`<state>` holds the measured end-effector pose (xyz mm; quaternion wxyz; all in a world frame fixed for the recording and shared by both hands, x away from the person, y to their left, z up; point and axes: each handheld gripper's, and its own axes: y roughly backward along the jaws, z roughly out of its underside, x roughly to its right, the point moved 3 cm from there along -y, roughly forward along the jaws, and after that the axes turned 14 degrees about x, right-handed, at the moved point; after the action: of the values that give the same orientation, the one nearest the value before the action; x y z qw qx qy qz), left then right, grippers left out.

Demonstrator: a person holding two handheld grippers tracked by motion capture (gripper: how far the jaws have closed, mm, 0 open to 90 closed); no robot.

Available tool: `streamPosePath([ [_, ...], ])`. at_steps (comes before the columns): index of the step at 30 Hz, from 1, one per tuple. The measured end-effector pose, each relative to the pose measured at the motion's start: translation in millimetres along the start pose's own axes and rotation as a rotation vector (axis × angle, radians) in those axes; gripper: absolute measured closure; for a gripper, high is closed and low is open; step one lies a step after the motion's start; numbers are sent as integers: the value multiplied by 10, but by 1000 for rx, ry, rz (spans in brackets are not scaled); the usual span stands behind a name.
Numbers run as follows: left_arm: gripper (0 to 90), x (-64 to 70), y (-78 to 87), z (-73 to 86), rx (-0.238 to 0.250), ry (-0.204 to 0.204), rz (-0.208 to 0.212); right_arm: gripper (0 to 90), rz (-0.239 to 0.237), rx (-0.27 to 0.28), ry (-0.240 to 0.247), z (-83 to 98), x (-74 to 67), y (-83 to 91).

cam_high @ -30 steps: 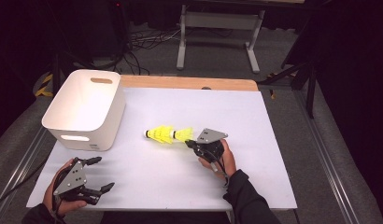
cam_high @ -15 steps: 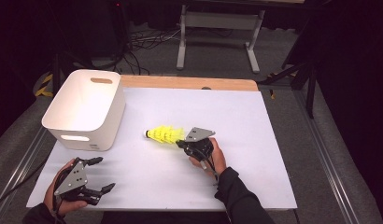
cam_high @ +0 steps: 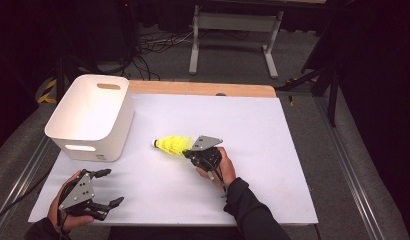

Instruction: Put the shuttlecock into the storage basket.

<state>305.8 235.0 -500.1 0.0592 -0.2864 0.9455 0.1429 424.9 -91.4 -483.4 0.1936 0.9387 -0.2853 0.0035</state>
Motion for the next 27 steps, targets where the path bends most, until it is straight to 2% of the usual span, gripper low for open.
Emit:
streamPosePath([
  [9,74,-3,-1,2,-3,-6,3,846,1,-23,-12,25,-8,-41],
  [14,74,-2,-1,3,-3,-6,3,782,13,-31,-15,39,1,-43],
  [21,74,6,4,0,-1,-4,6,618,35,-29,-21,25,5,32],
  [27,74,7,4,-2,1,-6,4,508,28,-11,26,-60,-61,139],
])
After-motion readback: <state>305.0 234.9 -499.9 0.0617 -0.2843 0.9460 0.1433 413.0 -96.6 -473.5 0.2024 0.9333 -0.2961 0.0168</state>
